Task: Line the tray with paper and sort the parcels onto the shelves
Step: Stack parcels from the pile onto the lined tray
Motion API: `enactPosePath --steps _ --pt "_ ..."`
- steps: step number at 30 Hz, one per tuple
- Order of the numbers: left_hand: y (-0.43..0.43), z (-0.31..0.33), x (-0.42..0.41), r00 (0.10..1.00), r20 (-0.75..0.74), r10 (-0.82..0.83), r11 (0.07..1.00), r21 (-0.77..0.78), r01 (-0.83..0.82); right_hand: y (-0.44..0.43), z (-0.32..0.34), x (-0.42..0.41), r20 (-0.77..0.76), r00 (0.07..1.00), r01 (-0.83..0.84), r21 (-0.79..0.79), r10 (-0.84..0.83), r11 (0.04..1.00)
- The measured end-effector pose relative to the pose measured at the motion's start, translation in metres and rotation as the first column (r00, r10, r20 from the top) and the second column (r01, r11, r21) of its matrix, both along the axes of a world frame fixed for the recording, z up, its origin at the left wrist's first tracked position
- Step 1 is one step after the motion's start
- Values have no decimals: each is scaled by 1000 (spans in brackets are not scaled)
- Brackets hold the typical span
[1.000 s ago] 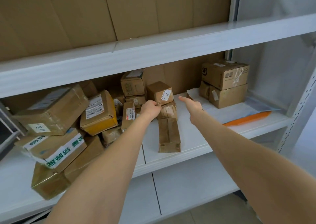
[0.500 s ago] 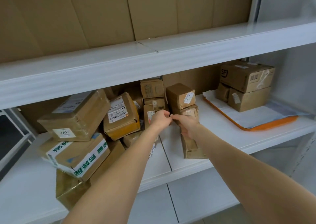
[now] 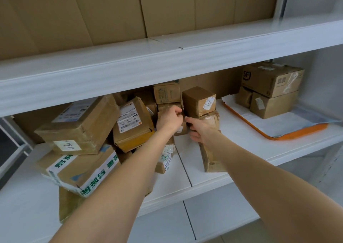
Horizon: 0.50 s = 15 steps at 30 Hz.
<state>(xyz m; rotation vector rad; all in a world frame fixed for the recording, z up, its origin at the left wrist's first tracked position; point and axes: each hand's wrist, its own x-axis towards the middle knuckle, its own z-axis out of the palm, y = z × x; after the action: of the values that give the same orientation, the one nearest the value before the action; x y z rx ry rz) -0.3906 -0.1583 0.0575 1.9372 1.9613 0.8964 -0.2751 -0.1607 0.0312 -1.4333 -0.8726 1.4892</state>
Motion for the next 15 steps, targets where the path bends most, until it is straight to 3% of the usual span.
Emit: enactPosePath --steps 5,10,12,15 --pt "-8 41 -31 961 -210 180 973 183 -142 7 25 -49 -64 997 -45 88 51 995" --pt "-25 71 -78 871 -299 390 902 312 -297 0 52 -112 -124 980 -136 156 156 978" --pt "-32 77 -106 821 -319 474 869 317 -379 -10 62 -132 -176 957 -204 150 229 967" --pt "-34 81 -156 853 -231 469 878 227 -421 -25 68 -151 -188 928 -300 133 321 945"
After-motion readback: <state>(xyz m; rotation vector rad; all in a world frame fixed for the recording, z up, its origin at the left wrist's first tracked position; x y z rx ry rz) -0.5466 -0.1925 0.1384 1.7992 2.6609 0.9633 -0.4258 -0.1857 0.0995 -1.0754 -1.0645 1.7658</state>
